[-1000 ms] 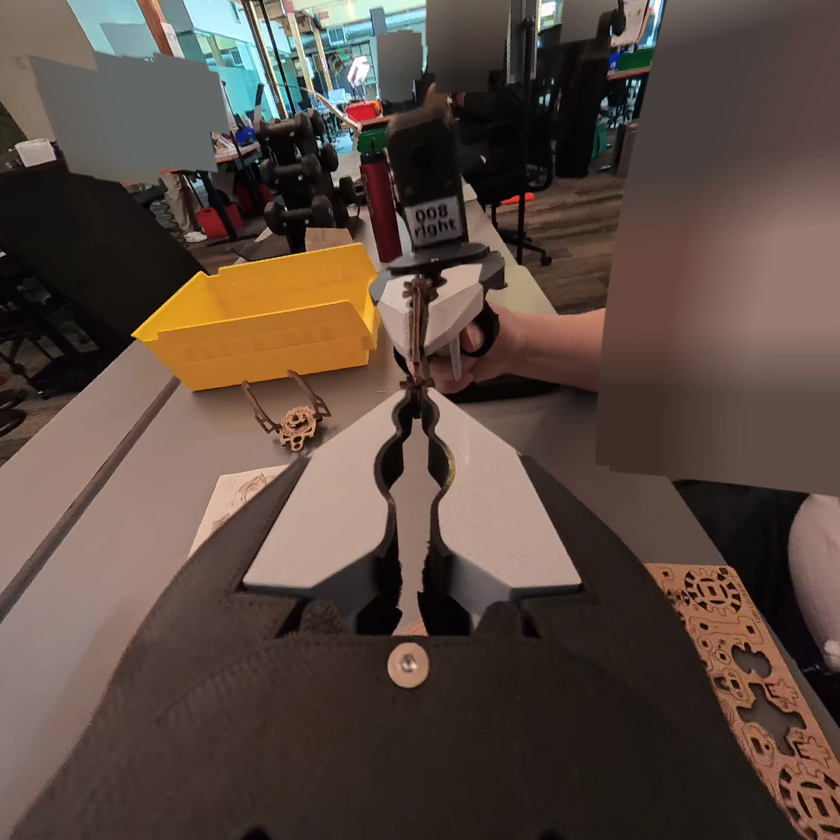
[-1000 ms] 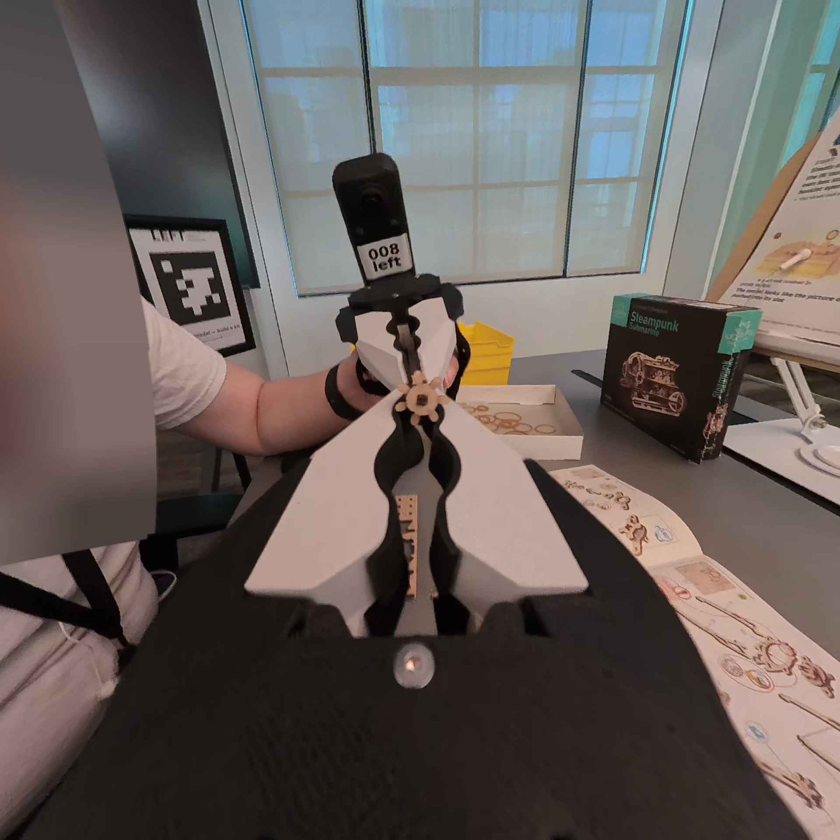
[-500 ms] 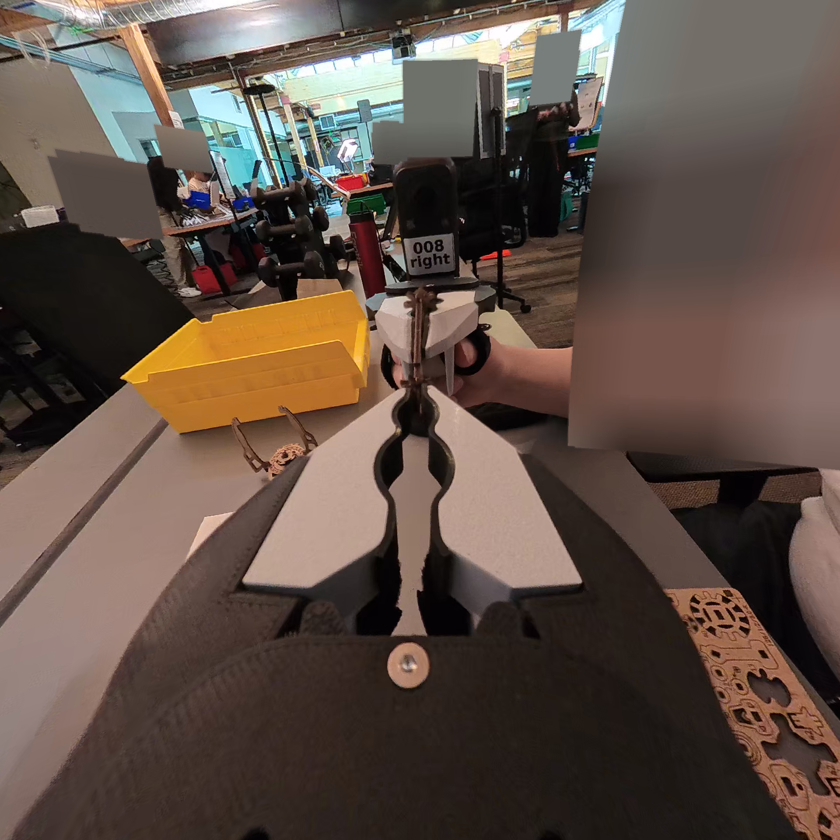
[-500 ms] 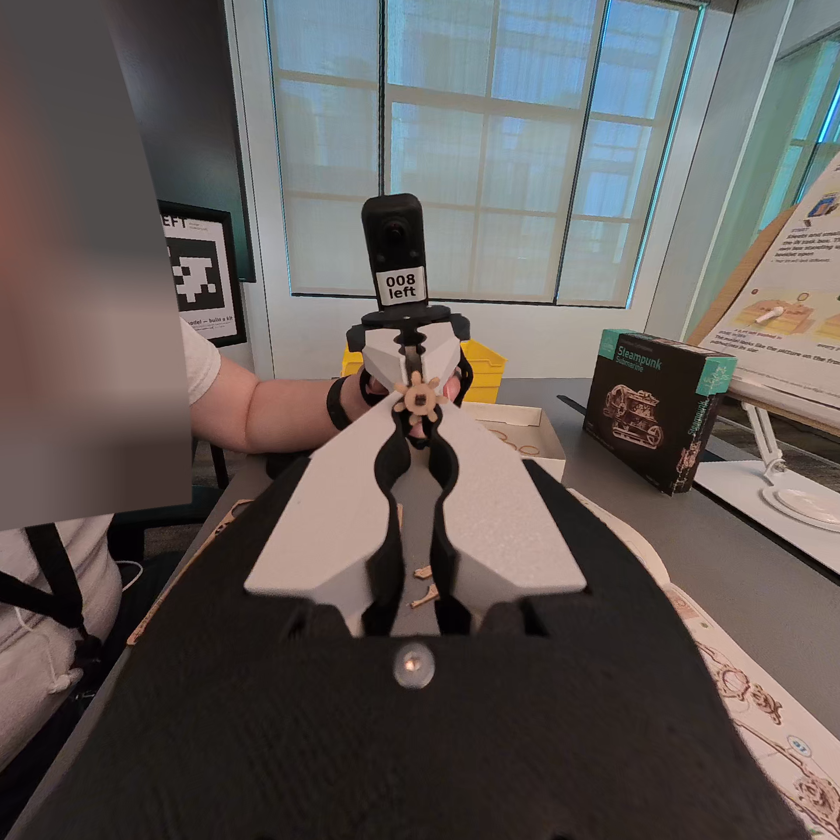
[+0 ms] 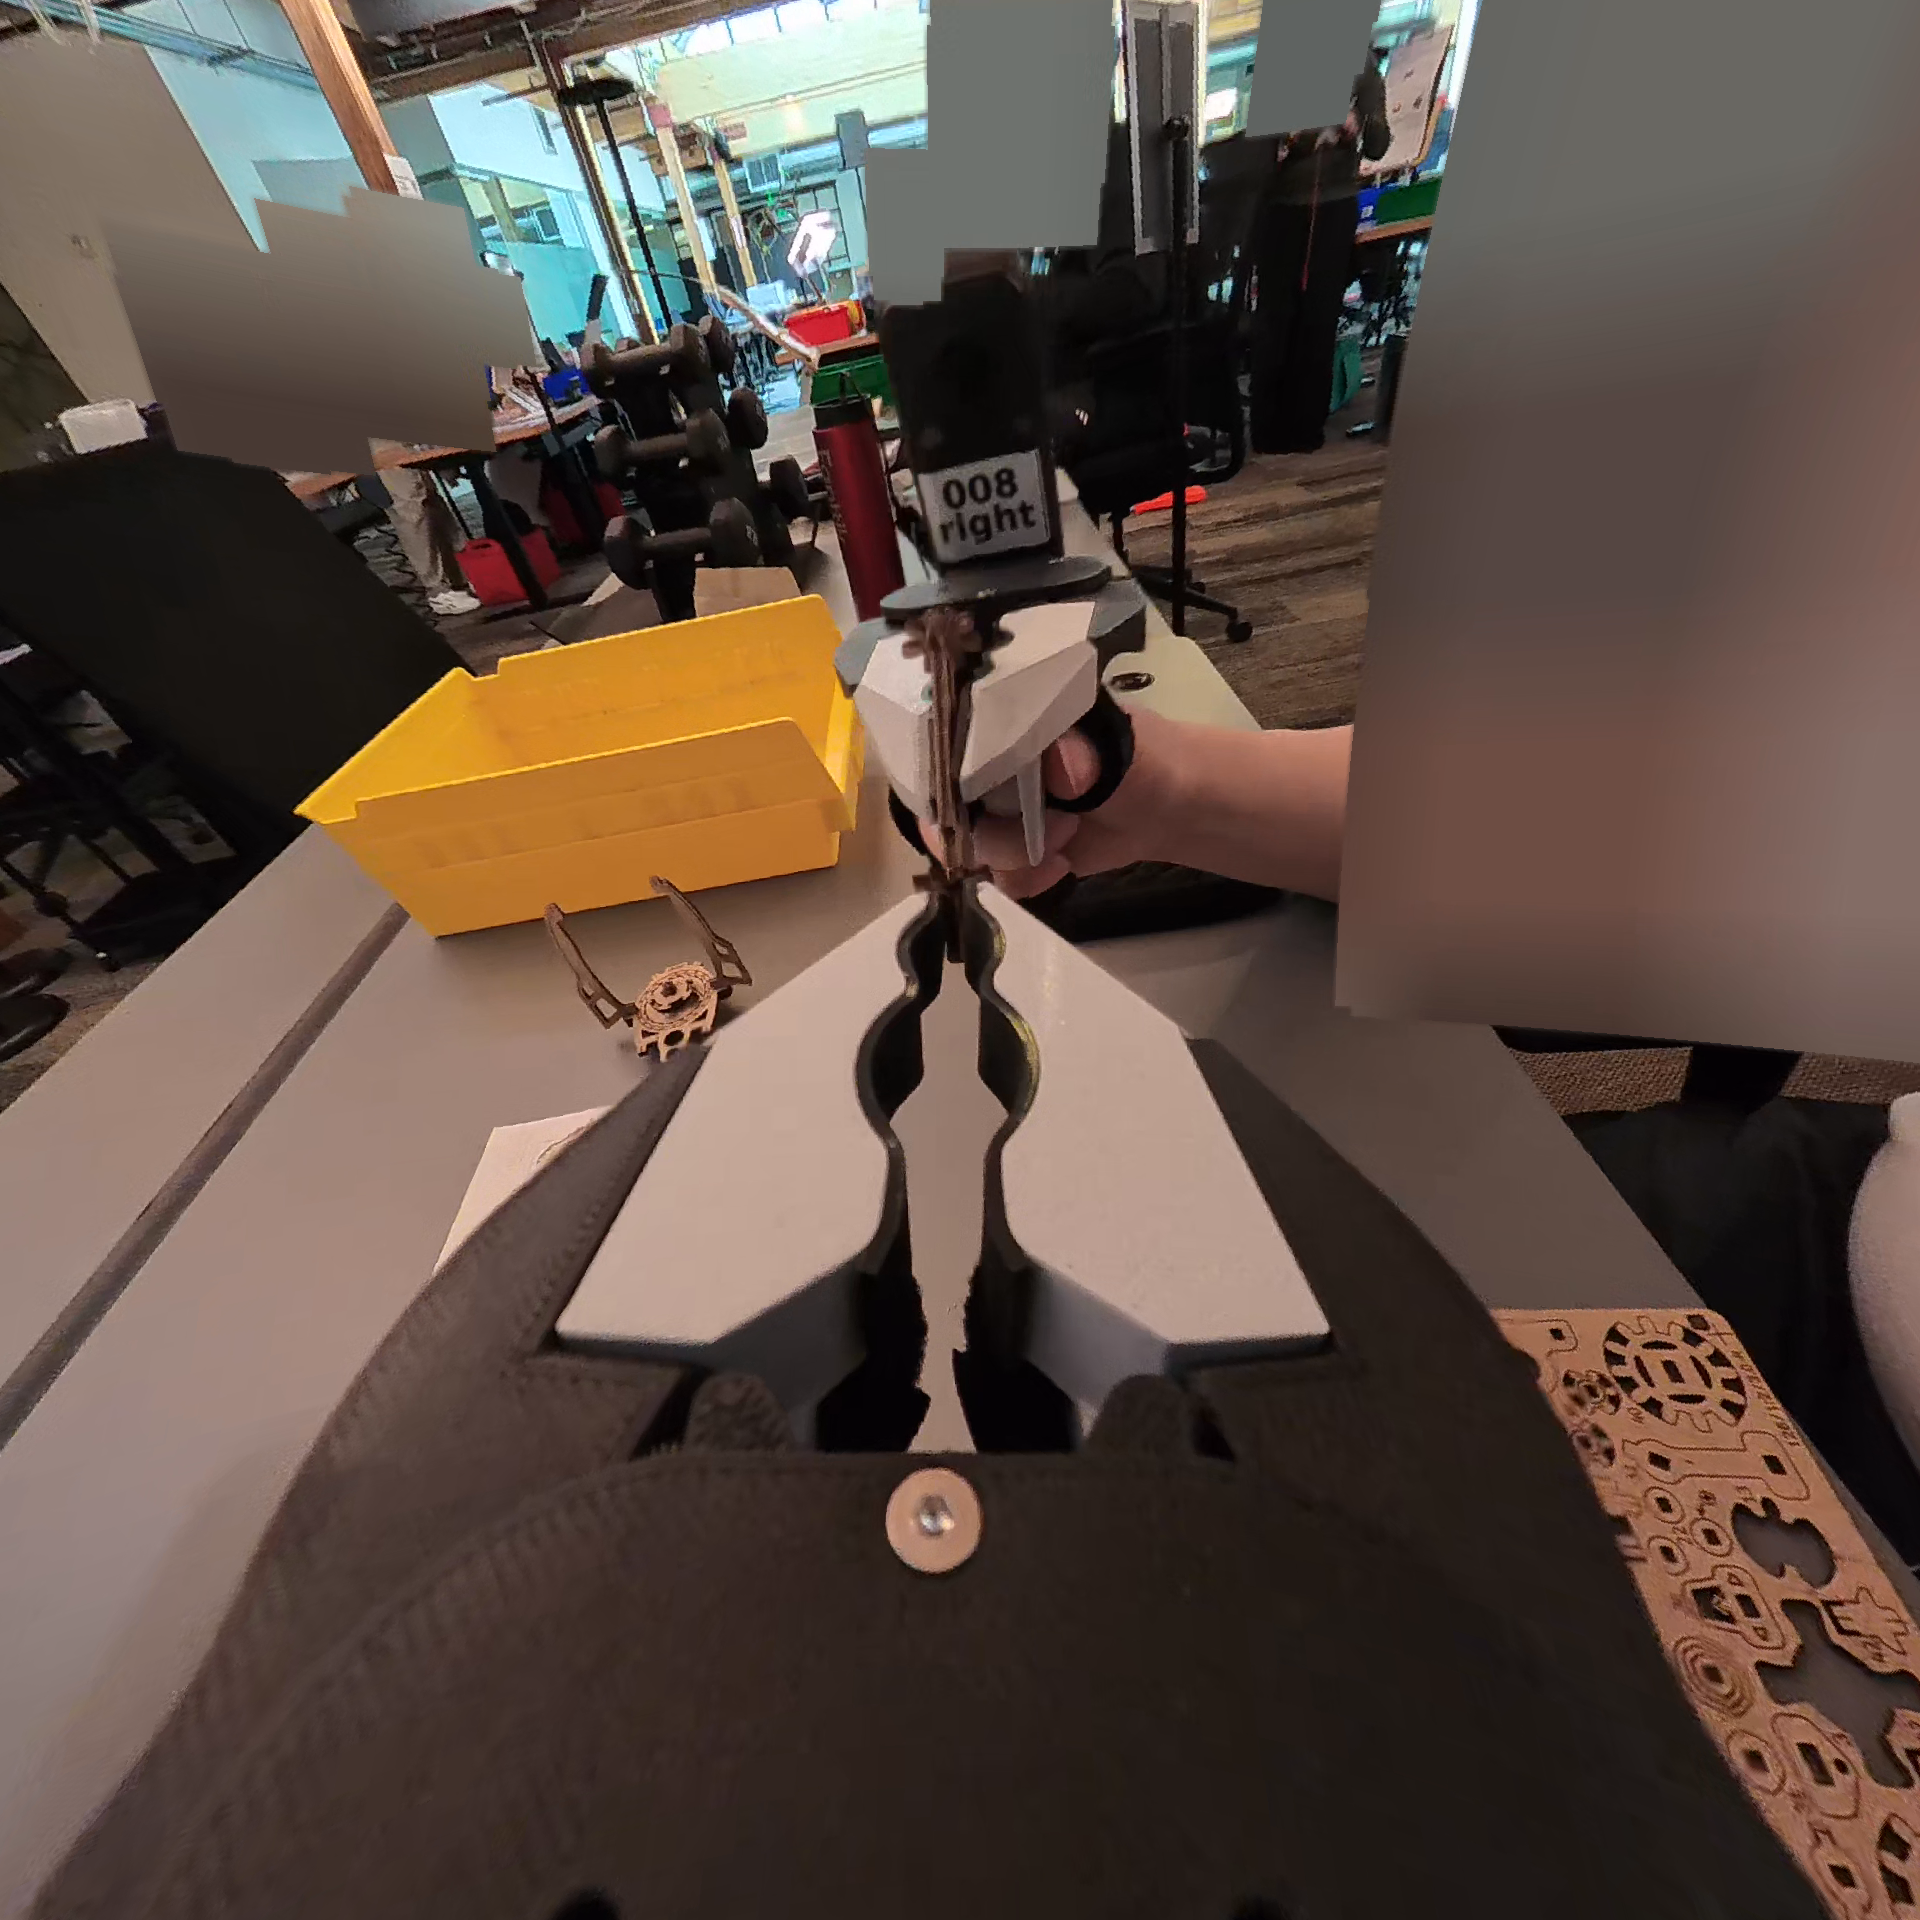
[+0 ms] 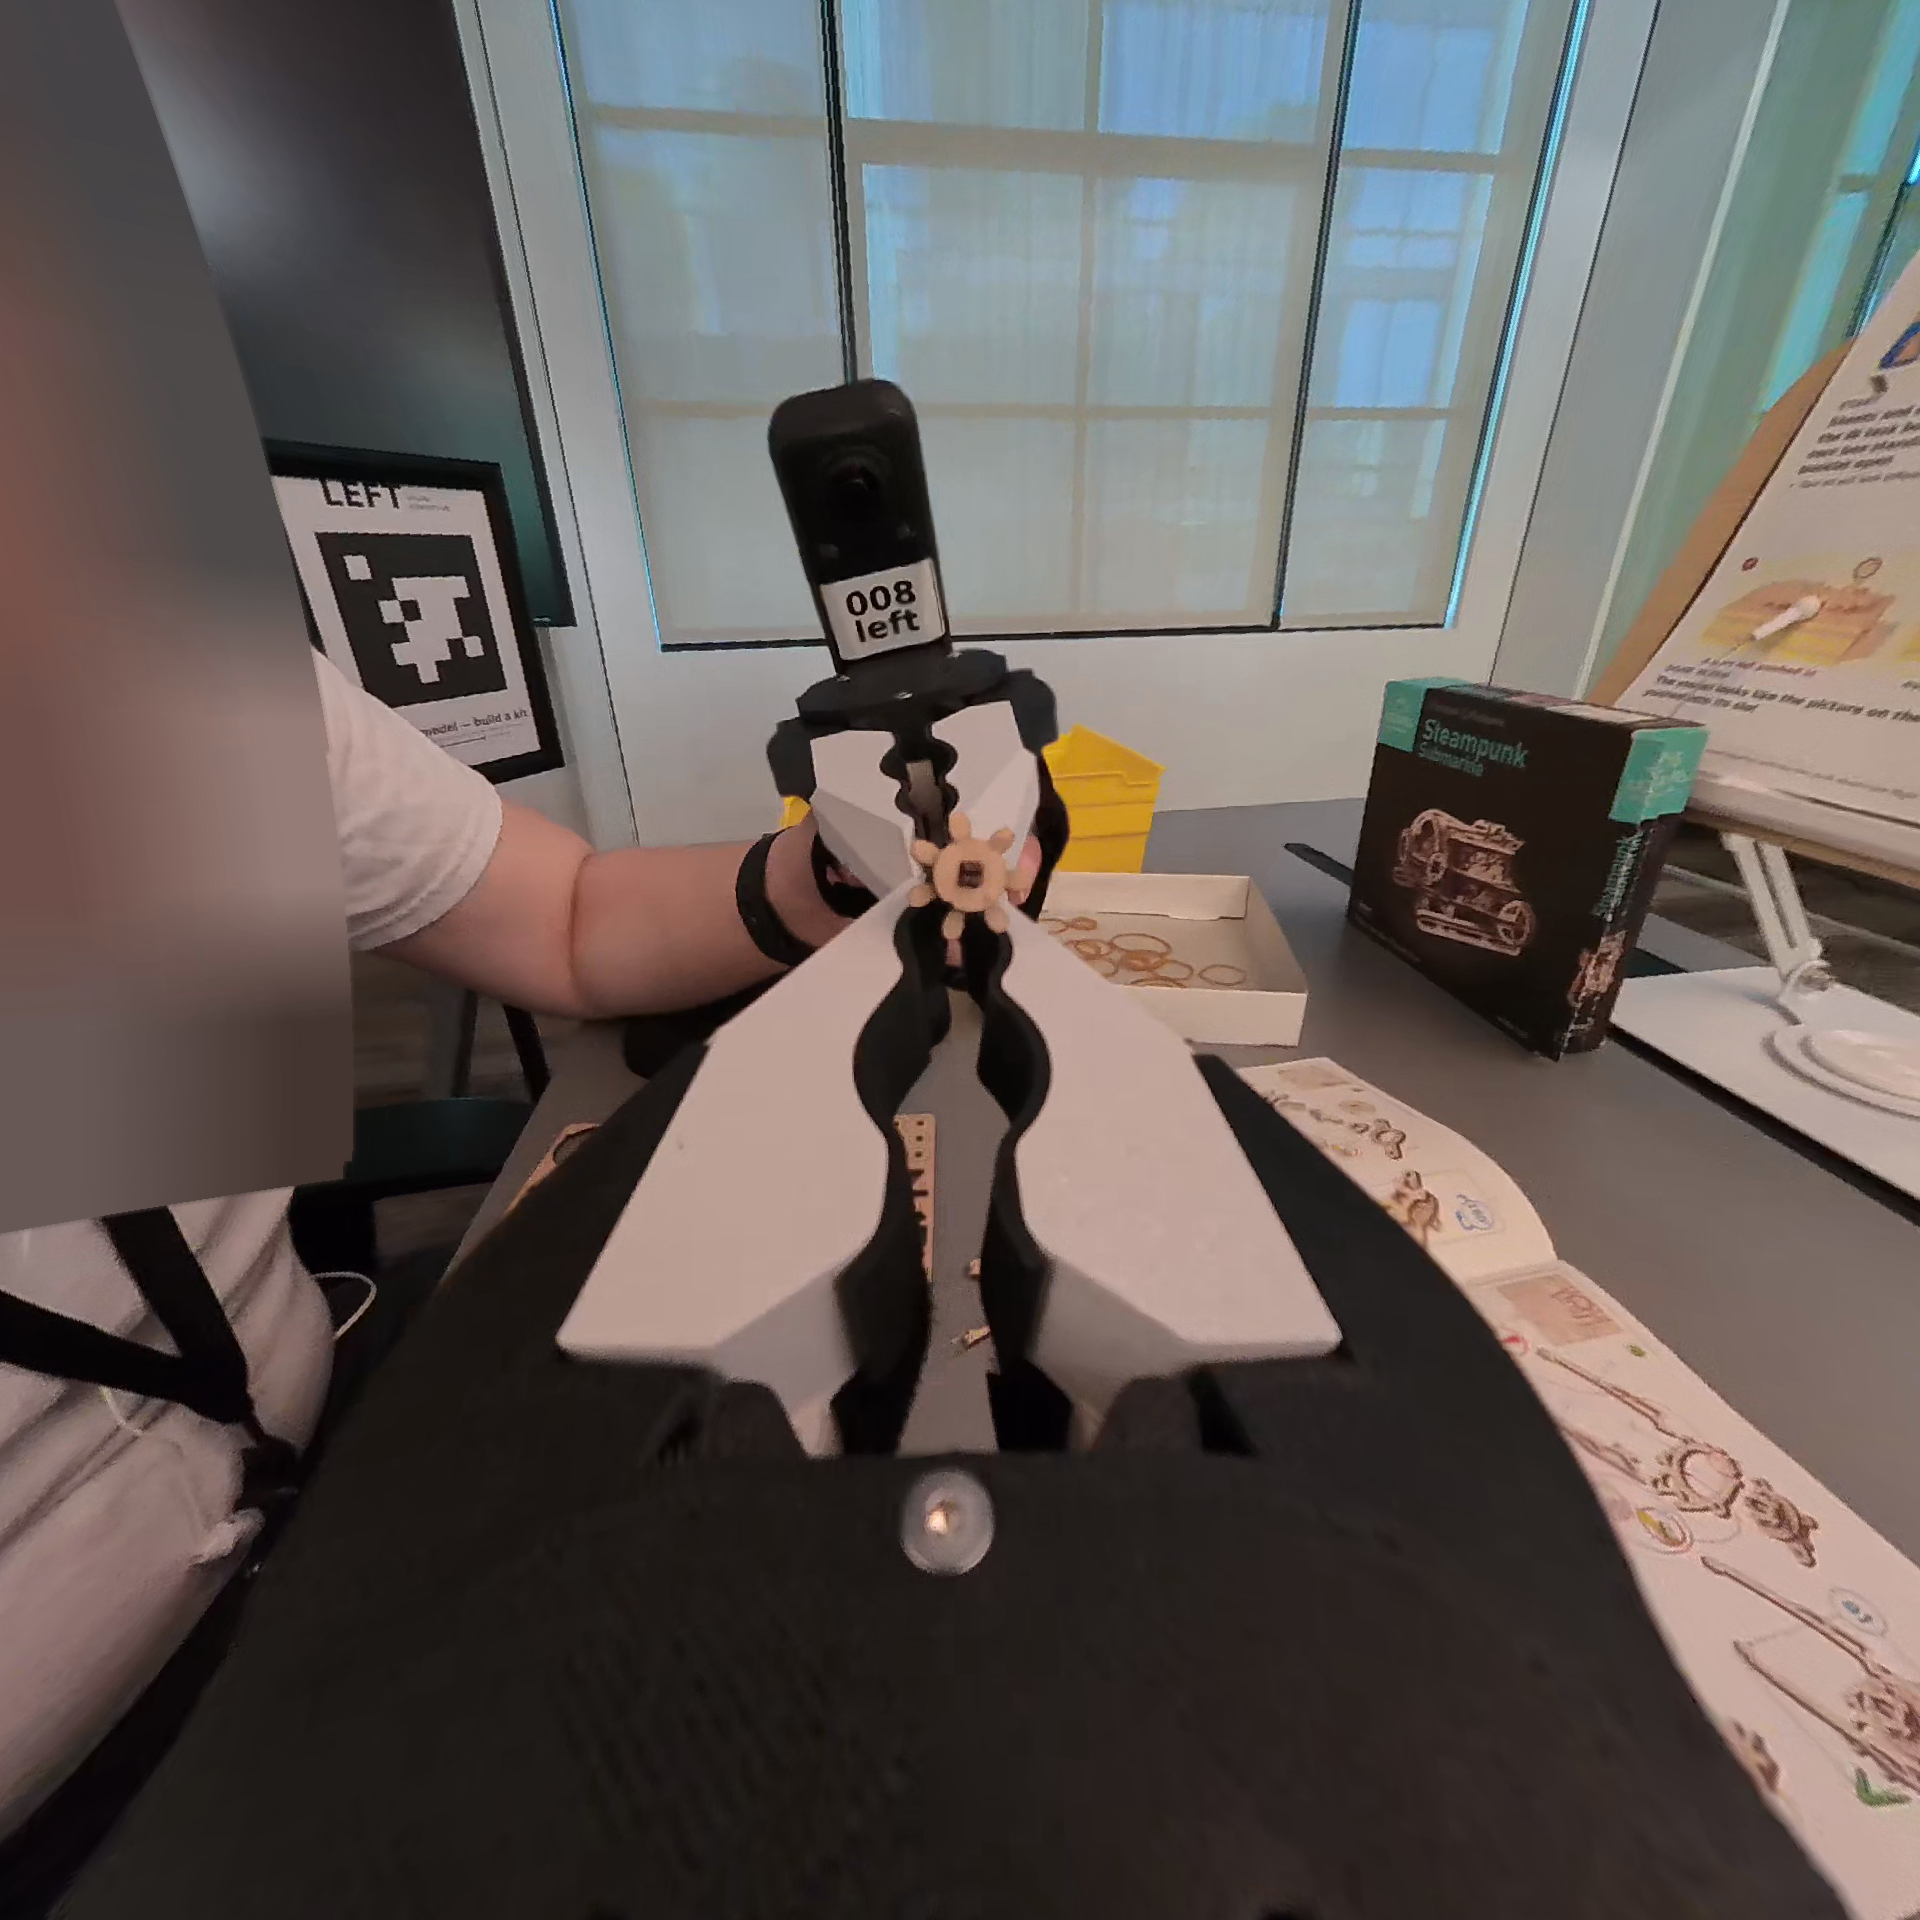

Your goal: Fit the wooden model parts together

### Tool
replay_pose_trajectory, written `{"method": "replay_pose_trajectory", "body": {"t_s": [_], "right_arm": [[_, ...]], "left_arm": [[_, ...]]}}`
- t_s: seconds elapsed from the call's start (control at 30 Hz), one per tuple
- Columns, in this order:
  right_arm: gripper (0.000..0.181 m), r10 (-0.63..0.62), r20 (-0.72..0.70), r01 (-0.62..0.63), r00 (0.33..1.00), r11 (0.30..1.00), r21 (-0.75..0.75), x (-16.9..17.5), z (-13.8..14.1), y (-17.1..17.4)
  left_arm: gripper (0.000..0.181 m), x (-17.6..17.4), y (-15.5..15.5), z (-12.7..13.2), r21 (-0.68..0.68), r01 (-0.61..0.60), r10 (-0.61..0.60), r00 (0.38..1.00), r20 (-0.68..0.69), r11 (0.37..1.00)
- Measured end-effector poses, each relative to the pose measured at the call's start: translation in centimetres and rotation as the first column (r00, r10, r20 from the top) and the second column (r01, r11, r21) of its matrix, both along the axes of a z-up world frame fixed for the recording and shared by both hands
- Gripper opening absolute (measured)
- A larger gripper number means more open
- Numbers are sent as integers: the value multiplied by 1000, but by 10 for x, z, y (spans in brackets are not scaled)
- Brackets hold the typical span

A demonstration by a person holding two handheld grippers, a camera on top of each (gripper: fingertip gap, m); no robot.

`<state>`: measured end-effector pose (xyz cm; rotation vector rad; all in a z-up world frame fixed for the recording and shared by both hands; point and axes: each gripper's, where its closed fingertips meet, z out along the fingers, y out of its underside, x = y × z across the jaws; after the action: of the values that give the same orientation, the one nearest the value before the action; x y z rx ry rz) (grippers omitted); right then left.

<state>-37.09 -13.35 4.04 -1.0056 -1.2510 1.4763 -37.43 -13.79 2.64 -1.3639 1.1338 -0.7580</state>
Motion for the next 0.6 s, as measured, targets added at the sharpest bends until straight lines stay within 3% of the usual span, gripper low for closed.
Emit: {"method": "replay_pose_trajectory", "body": {"t_s": [0.6], "right_arm": [[1, -31, 170, 22, 985, 998, 57, -7, -22, 1]], "left_arm": [[0, -4, 2, -21, -67, -18, 5, 982, -188, 998]]}}
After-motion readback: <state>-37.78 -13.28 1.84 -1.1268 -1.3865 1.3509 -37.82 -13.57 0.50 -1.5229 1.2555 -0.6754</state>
